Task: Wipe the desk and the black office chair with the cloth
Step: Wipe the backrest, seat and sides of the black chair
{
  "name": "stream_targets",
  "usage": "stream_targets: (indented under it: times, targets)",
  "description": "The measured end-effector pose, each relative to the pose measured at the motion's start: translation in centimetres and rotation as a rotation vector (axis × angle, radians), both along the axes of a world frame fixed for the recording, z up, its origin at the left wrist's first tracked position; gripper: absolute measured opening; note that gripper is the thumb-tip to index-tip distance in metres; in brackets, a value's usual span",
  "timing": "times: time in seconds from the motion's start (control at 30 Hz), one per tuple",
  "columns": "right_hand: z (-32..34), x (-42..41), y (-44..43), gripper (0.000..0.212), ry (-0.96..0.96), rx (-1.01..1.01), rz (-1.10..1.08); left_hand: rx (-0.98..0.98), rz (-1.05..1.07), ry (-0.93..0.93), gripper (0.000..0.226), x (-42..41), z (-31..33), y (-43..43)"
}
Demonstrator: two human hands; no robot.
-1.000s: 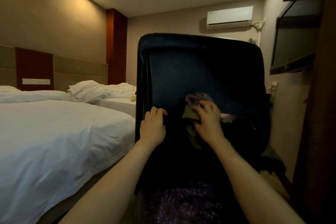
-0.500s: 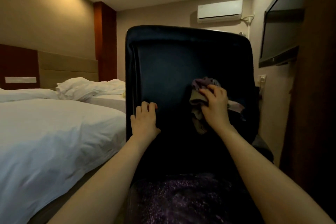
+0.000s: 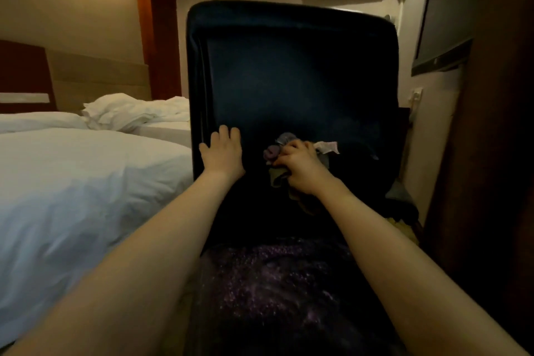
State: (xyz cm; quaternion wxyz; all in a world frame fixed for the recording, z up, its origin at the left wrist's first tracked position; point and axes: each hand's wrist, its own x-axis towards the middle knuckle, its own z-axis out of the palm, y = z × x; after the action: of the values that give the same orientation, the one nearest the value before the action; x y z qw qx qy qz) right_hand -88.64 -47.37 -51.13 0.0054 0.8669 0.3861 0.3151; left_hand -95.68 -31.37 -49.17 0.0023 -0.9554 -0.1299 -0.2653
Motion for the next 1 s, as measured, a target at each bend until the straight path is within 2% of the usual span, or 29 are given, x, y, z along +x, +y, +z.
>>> stream_targets:
  times: [0.1, 0.17, 0.23, 0.3, 0.37, 0.43, 0.53, 0.67, 0.83, 1.0]
  targets:
    - [0.1, -1.6, -2.9, 0.044, 0.052, -0.263, -0.066, -0.093, 0.025, 0.148, 0.080, -0.7, 2.1, -1.3]
    - [0.3, -1.8, -5.5, 0.043, -0.027, -0.252, -0.047, -0.145, 0.052, 0.213, 0.080, -0.9, 2.8, -2.0]
    - [1.2, -1.3, -8.0, 0.040, -0.076, -0.039, 0.058, -0.103, 0.086, 0.201, 0.074, -1.0, 2.5, -2.5]
    - [3.1, -0.1, -9.7, 0.043, -0.115, 0.300, 0.104, 0.098, 0.073, 0.087, 0.063, -0.7, 1.8, -3.5]
    - [5.3, 1.8, -9.6, 0.050, -0.207, 0.578, 0.067, 0.318, -0.055, -0.043, 0.053, 0.6, 1.5, -5.0]
    - [7.5, 3.5, -8.4, 0.051, -0.164, 0.768, -0.002, 0.394, -0.193, -0.050, 0.048, 2.5, 1.5, -7.1]
    - [7.2, 5.4, -6.2, 0.057, -0.057, 0.681, -0.135, 0.356, -0.216, -0.004, 0.049, 4.9, 0.9, -8.8]
    - [4.4, 5.8, -4.3, 0.084, -0.082, 0.534, -0.292, 0.432, -0.174, -0.001, 0.056, 6.4, -1.1, -7.4]
    - [3.2, 4.8, -5.8, 0.072, -0.069, 0.456, -0.274, 0.378, -0.200, 0.010, 0.061, 6.6, -0.8, -7.0]
    - [-5.9, 3.1, -7.1, 0.058, -0.056, 0.312, -0.145, 0.388, -0.133, 0.068, 0.061, 5.6, -1.5, -8.3]
